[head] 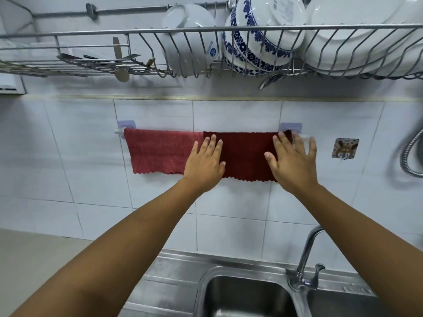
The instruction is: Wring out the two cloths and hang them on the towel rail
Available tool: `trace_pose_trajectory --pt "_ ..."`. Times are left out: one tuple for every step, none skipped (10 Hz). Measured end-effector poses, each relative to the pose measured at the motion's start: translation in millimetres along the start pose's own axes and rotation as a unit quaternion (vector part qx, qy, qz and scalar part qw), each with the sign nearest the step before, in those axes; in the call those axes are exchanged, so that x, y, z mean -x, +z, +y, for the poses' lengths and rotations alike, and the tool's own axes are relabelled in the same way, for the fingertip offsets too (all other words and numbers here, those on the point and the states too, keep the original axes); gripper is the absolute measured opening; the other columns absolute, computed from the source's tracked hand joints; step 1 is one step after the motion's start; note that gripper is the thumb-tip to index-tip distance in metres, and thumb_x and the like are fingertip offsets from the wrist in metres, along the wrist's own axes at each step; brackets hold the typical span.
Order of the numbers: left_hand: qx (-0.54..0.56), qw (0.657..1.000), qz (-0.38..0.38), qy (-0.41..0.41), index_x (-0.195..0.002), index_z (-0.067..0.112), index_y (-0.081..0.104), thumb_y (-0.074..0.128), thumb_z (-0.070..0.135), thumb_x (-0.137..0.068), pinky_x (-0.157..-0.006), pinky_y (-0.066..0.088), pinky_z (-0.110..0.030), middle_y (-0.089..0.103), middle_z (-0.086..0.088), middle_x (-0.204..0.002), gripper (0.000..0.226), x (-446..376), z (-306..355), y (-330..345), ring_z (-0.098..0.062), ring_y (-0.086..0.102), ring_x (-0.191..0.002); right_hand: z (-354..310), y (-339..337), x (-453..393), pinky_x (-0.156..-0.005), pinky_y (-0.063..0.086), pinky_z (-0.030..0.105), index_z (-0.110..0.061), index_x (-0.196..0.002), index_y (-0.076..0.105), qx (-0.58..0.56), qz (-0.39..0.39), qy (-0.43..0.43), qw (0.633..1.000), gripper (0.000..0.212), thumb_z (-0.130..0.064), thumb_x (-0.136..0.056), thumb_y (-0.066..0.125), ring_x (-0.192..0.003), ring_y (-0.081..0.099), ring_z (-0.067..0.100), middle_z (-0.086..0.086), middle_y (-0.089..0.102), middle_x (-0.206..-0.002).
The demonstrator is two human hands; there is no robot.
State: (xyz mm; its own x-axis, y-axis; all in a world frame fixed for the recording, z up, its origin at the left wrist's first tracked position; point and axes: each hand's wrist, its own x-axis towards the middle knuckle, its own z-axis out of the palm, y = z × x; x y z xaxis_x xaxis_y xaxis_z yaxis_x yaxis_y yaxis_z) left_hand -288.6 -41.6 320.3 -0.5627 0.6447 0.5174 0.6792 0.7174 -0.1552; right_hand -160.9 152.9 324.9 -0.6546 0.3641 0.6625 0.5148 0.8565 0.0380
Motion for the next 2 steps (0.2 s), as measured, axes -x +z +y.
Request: trace_pose_trajectory --pt "0.023 0.999 -0.040 -0.013 -0.154 0.012 0.004 0.024 0.039 -0.103 -0.121 0.001 -0.044 -0.001 -0.009 -0.163 0.062 32.9 4.3 9.1 -0.022 -0.001 -0.150 -18.2 2.1 28.2 -0.119 0.005 0.048 -0.018 -0.153 0.027 -0.044 -0.045 -0.018 0.998 0.059 -0.046 -0.101 0.026 -0.150 0.013 0.025 0.000 0.021 -0.162" --pt "0.022 0.994 -0.097 -0.049 -0.154 0.010 0.004 0.022 0.038 -0.103 -0.121 0.001 -0.044 -0.002 -0.010 -0.163 0.061 59.8 -1.1 15.9 -0.025 -0.001 -0.150 -40.3 7.7 49.9 -0.121 0.006 0.047 -0.018 -0.154 0.024 -0.061 -0.124 -0.061 0.989 0.058 -0.042 -0.101 0.028 -0.150 0.011 0.025 -0.001 0.018 -0.163"
